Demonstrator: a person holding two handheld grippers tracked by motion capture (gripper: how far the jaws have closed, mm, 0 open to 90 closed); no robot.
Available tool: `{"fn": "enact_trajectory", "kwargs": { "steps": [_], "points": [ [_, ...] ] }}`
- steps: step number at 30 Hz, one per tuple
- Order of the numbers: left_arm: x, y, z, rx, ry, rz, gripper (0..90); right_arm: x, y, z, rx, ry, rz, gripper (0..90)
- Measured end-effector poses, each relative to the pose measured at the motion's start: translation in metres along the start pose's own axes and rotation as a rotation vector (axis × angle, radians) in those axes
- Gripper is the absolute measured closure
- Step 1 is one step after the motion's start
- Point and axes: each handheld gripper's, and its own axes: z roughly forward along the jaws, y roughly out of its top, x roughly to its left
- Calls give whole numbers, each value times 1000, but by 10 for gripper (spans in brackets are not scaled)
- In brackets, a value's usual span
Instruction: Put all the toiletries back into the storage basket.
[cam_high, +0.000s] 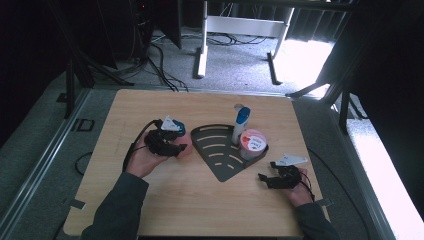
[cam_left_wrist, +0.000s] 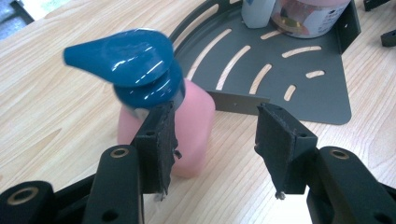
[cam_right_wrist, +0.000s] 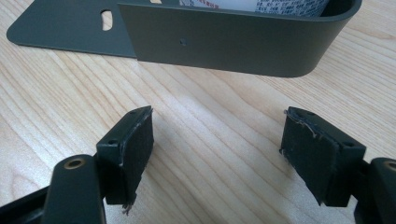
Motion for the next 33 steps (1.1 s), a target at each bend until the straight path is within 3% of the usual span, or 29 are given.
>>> {"fn": "enact_trajectory", "kwargs": {
  "steps": [4,9,14,21,28,33],
  "points": [
    [5,-3,-5,-10,20,-13,463,0,0,0,0,0,0,250],
    [15,-5,-8,-36,54,-65,415,0,0,0,1,1,2,250],
    [23,-6,-2,-43,80,-103,360,0,0,0,1,0,2,250],
    [29,-4,12,-63,71,-115,289,0,0,0,1,0,0,250],
    [29,1,25,-58,48,-93,286,0,0,0,2,0,2,250],
    [29,4,32,-68,31,-99,294,0,0,0,2,0,1,250]
  ]
}}
